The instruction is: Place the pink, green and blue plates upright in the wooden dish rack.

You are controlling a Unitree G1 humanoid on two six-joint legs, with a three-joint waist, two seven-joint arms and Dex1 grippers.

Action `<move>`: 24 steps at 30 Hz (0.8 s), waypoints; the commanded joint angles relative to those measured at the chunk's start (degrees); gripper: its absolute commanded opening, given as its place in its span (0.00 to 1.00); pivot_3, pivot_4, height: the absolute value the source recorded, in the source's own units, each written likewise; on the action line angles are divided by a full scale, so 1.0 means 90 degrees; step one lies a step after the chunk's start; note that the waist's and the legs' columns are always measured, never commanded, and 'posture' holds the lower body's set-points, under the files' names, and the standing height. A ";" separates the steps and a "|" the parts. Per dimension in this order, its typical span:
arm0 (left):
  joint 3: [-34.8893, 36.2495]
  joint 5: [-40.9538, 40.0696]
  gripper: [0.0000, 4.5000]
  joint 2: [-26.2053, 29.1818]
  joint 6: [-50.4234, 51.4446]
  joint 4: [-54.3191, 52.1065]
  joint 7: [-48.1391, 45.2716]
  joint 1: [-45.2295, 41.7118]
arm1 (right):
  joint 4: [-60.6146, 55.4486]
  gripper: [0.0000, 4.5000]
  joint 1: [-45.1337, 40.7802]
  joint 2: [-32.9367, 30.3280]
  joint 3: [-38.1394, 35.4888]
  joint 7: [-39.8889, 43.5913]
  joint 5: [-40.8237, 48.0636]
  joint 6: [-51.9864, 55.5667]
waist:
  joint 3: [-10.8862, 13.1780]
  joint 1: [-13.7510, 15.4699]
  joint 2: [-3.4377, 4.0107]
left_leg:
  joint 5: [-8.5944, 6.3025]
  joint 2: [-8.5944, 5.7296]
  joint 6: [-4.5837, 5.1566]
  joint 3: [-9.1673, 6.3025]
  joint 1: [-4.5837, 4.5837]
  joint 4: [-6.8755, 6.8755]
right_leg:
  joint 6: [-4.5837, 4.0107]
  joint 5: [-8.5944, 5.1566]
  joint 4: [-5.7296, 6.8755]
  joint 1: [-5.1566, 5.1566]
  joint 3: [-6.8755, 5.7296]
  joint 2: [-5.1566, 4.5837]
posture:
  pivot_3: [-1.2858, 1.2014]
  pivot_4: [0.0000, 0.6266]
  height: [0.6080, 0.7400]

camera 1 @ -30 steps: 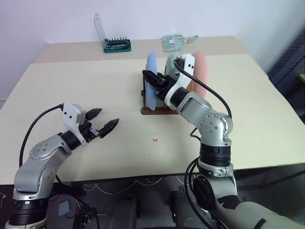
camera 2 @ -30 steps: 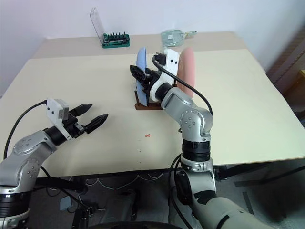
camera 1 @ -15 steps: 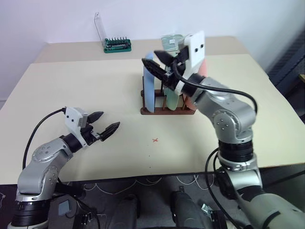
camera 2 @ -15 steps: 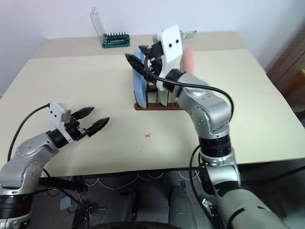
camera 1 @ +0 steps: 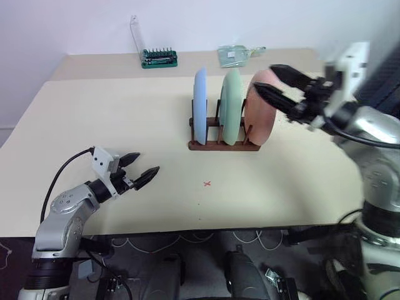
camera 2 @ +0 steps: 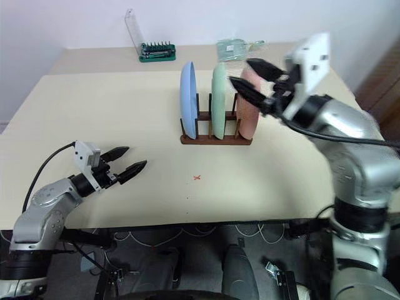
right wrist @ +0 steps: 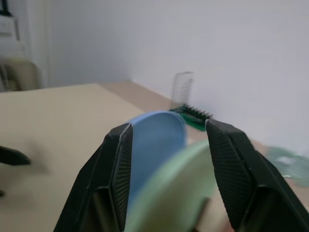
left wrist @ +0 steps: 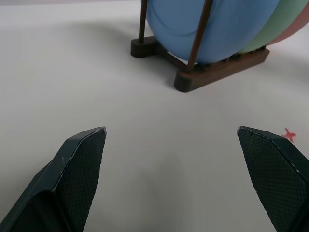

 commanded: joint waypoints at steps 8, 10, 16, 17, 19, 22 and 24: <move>0.0048 0.0617 1.00 0.0123 -0.0755 0.0699 -0.0105 -0.0142 | 0.0589 0.53 0.2708 -0.0704 -0.0649 0.1062 -0.0969 -0.1270 | -0.0001 -0.0038 0.0002 | -0.0002 0.0008 0.0004 0.0020 0.0020 0.0009 | -0.0001 -0.0001 -0.0002 0.0015 0.0005 -0.0001 | 0.52 0.24 1.00; 0.0052 0.0612 1.00 0.0088 -0.0673 0.0609 -0.0015 -0.0187 | 0.0890 0.53 0.2755 -0.0712 -0.0608 0.1143 -0.1133 -0.1571 | 0.0000 -0.0027 0.0003 | -0.0002 0.0007 0.0003 0.0020 0.0019 0.0010 | -0.0001 0.0000 -0.0003 0.0016 0.0005 -0.0001 | 0.52 0.24 1.00; 0.0165 0.0517 1.00 0.0292 -0.0270 0.0249 0.0110 -0.0252 | 0.1825 0.53 0.2695 -0.0441 -0.0464 0.1242 -0.1322 -0.2196 | 0.0000 -0.0024 0.0002 | -0.0002 0.0006 0.0002 0.0018 0.0018 0.0011 | 0.0000 0.0000 -0.0003 0.0017 0.0007 -0.0001 | 0.52 0.24 1.00; 0.0166 0.0492 1.00 0.0312 -0.0181 0.0140 0.0129 -0.0219 | 0.1941 0.53 0.2735 -0.0407 -0.0496 0.1283 -0.1305 -0.2269 | 0.0000 -0.0023 0.0003 | -0.0002 0.0006 0.0003 0.0018 0.0018 0.0011 | 0.0000 0.0000 -0.0003 0.0017 0.0007 -0.0001 | 0.52 0.24 1.00; 0.0183 0.0478 1.00 0.0354 -0.0006 -0.0084 0.0215 -0.0118 | 0.2151 0.53 0.2845 -0.0352 -0.0559 0.1368 -0.1282 -0.2396 | 0.0000 -0.0022 0.0003 | -0.0002 0.0006 0.0003 0.0018 0.0018 0.0010 | 0.0000 0.0000 -0.0002 0.0017 0.0007 -0.0001 | 0.52 0.24 1.00; 0.0333 0.0366 1.00 0.0379 0.0239 -0.0438 0.0337 0.0093 | 0.2398 0.53 0.2910 -0.0334 -0.0491 0.1473 -0.1301 -0.2499 | 0.0000 -0.0032 0.0003 | -0.0002 0.0006 0.0003 0.0017 0.0019 0.0011 | 0.0000 0.0000 -0.0002 0.0019 0.0008 -0.0001 | 0.52 0.24 1.00; 0.0348 0.0350 1.00 0.0346 0.0367 -0.0676 0.0432 0.0236 | 0.2549 0.53 0.2898 -0.0338 -0.0445 0.1525 -0.1323 -0.2589 | 0.0000 -0.0039 0.0004 | -0.0002 0.0006 0.0003 0.0018 0.0021 0.0010 | 0.0000 0.0000 -0.0001 0.0019 0.0009 -0.0001 | 0.52 0.24 1.00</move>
